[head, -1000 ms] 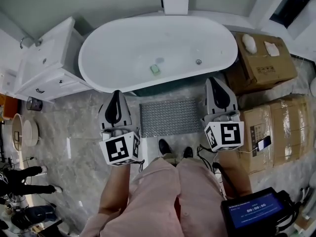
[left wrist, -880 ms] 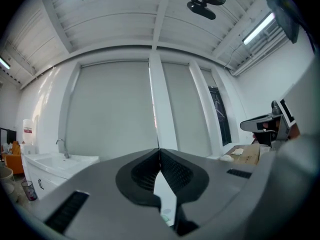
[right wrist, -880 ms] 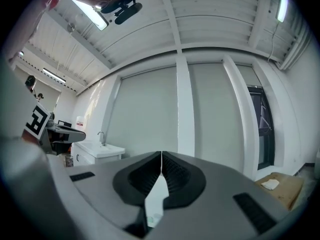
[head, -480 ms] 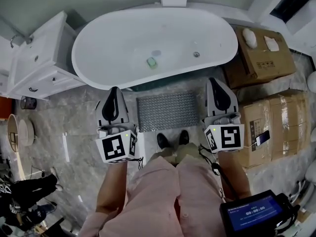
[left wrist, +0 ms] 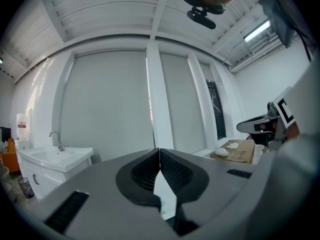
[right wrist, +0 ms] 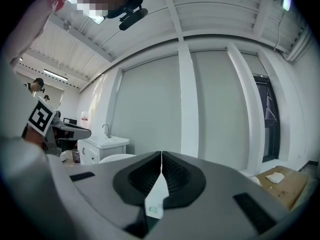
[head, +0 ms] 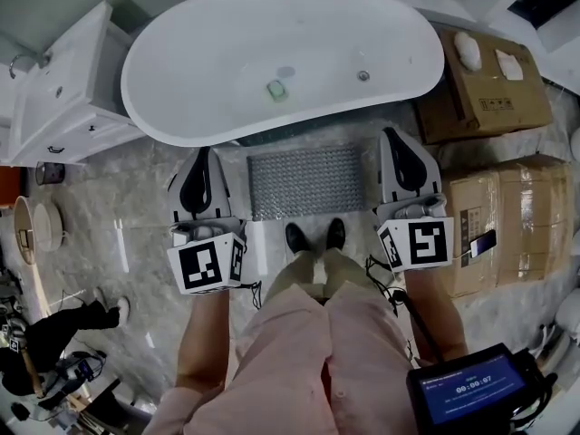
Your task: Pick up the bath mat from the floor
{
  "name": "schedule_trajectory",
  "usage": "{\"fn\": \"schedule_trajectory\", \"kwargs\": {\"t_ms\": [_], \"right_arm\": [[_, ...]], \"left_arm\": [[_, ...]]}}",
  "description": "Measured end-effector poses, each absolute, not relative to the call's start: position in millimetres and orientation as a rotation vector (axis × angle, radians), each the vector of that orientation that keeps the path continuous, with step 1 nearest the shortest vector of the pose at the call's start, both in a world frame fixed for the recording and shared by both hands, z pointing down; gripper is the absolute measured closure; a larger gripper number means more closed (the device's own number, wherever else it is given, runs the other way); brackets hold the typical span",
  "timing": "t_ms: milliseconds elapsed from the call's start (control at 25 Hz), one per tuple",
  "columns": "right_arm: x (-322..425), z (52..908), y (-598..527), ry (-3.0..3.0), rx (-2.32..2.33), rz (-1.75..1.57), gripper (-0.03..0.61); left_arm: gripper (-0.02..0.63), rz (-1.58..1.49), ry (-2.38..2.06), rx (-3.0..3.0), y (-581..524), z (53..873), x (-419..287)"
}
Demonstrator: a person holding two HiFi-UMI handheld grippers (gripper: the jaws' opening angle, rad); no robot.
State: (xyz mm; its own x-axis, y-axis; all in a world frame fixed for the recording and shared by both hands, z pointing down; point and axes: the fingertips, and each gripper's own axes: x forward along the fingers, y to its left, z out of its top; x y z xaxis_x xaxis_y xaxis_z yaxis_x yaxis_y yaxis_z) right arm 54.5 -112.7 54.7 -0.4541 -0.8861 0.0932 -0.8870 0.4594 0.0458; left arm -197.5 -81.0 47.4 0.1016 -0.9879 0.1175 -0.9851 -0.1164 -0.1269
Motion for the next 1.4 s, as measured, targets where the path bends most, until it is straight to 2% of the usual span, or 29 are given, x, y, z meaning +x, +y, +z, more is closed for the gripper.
{"fn": "schedule_trajectory", "kwargs": {"t_ms": [200, 560, 960, 1400], "right_arm": [[60, 73, -116, -2.587, 1.559, 0.059, 0.56], [67, 143, -113, -2.519, 1.5, 0.168, 0.56], [71, 160, -93, -2.473, 1.46, 0.237, 0.56], [92, 229, -85, -2.401, 1.467, 0.323, 0.56]], "left_arm": [[0.589, -0.308, 2.08, -2.327, -81, 59, -192], [0.589, -0.426, 2.155, -2.39, -73, 133, -188], [0.589, -0.533, 2.204, -2.424, -49, 153, -194], [0.589, -0.649, 2.269, -2.447, -29, 224, -192]]}}
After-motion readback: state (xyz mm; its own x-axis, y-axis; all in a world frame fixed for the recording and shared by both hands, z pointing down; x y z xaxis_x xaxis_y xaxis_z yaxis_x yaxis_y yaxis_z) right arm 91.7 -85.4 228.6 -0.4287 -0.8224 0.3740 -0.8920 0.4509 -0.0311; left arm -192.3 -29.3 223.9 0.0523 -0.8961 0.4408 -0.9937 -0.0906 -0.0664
